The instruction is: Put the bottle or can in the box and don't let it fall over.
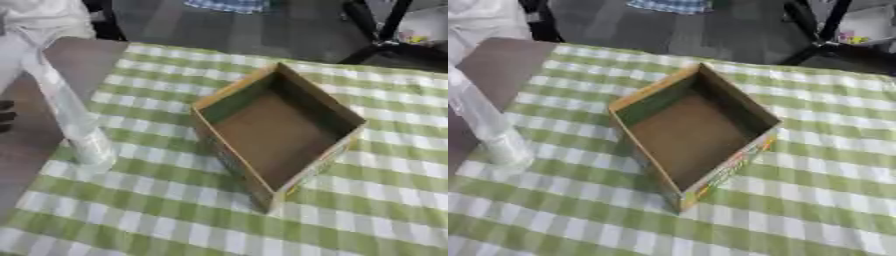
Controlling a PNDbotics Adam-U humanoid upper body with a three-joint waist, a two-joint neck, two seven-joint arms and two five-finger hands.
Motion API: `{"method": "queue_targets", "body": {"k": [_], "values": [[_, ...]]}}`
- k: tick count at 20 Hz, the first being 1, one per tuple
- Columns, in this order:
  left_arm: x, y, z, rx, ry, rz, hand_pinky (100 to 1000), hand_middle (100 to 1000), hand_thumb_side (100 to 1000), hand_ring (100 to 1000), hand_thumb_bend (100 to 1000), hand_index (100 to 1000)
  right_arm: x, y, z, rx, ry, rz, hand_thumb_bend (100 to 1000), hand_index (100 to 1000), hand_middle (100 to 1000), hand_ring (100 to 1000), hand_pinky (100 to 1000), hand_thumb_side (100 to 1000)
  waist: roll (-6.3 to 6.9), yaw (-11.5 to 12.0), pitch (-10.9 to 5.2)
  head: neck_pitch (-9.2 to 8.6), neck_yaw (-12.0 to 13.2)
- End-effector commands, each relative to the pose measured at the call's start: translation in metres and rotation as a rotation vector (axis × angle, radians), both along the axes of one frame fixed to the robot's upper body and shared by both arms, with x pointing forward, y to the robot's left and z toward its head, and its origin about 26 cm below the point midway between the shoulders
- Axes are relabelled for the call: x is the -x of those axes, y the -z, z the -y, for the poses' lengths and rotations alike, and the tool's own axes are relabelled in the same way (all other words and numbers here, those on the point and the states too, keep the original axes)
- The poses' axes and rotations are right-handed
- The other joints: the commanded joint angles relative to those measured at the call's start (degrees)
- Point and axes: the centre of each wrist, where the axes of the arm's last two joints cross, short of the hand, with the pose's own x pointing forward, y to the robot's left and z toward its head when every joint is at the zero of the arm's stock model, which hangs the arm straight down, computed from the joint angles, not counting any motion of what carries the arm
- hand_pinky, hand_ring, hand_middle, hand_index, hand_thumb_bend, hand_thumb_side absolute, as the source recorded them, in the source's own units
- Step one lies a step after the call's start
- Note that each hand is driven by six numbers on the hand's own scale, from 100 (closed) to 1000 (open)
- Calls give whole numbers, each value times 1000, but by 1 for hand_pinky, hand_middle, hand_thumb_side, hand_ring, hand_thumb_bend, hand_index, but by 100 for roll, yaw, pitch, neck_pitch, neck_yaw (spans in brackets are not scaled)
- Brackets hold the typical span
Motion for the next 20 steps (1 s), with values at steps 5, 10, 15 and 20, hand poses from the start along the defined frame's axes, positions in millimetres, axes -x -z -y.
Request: {"method": "queue_targets", "body": {"k": [5, 10, 15, 20], "values": [[-9, -19, -4, -97, 34, -10, 1000, 987, 484, 1000, 315, 1000, 0, -8, 1, 32, -14, 14, 100, 1000, 1000, 1000, 920, 604, 18, -16, -77, -74, -64], [-17, -20, -2, -120, 52, -18, 1000, 988, 481, 1000, 317, 1000, 0, -8, 1, 32, -19, 13, 100, 1000, 1000, 1000, 920, 604, 17, -29, -78, -90, -78], [-24, -20, -1, -115, 47, -36, 1000, 978, 503, 1000, 318, 1000, 0, -8, 0, 32, -24, 12, 100, 1000, 1000, 1000, 920, 604, 13, -37, -80, -115, -79], [-32, -22, 0, -103, 21, -45, 1000, 977, 512, 1000, 314, 1000, 0, -7, 0, 32, -28, 10, 100, 1000, 1000, 1000, 920, 604, 9, -48, -77, -141, -73]]}}
